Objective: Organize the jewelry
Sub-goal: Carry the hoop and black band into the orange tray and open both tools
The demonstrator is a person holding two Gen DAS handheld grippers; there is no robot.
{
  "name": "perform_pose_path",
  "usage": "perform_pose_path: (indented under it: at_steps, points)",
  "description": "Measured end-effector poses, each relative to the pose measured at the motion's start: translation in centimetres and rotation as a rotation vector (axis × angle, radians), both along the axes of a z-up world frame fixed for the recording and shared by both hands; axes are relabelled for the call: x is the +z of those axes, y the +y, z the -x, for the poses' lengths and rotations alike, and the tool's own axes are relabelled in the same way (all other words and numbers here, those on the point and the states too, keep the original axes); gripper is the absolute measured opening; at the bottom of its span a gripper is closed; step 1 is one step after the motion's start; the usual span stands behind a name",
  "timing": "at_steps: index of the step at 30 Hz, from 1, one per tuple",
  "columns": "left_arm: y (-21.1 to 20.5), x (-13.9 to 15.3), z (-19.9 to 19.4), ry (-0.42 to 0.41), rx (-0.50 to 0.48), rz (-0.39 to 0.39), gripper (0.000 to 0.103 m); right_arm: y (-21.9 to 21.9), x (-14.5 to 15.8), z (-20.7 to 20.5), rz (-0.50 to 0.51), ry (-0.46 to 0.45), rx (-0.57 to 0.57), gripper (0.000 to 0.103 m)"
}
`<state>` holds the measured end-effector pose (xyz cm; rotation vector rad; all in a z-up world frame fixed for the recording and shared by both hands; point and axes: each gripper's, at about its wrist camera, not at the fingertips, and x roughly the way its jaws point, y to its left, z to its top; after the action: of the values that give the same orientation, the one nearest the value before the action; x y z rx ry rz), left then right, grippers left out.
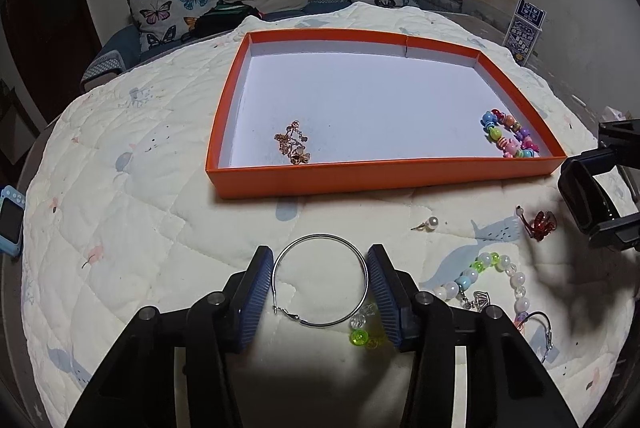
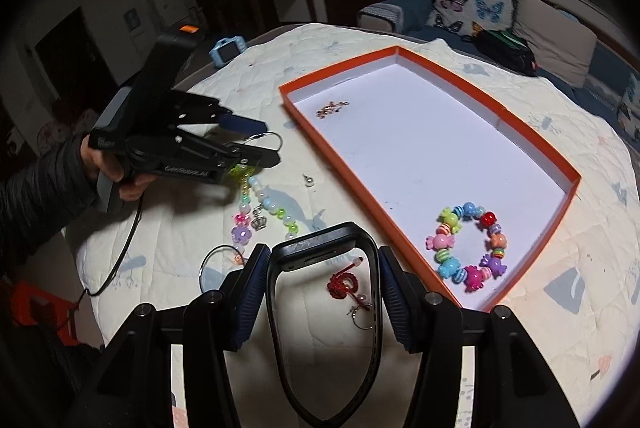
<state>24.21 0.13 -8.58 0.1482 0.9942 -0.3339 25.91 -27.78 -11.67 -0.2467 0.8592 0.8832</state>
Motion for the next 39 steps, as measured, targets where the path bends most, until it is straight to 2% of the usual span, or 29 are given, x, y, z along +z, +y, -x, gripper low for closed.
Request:
perform_pose_path:
  at_steps: [5,11,13,16,20,27,36,39]
  points:
    - [-0.1,0.1,0.6,-0.012,0.003,-0.002,0.052,-0.5,0.2,-0.3,-0.002,0.002,-0.047,0.059]
    - [0.0,2.9,0.9,-0.064,0.013,0.045,0.052,-1.3,1.3,-1.6,-0.027,-0.006,-0.114,0.059]
    - [-0.2,4.4,0.5,-0.087,0.011,0.082,0.052,-1.4,1.8,-2.5,-0.038,-0.015,-0.141,0.059]
    - [-1.0,6.0,-0.4,-0.118,0.003,0.099,0.052,-1.6,2.1,-4.3,-0.053,-0.019,-0.199,0.059]
    - [-2.7,6.8,-2.5,-0.129,-0.007,0.113,0.052,-1.7,1.8,-7.2,-0.060,-0.009,-0.278,0.059]
    - [-4.8,5.5,-6.5,-0.094,-0.004,0.124,0.052,-2.3,1.0,-11.5,-0.086,0.046,-0.401,0.060]
    - [-5.7,3.1,-8.9,-0.045,-0.002,0.112,0.054,-2.1,-0.5,-13.8,-0.053,0.078,-0.452,0.062]
    - [-5.4,2.6,-9.2,-0.038,0.004,0.117,0.058,-2.2,-0.9,-14.1,-0.043,0.086,-0.460,0.062]
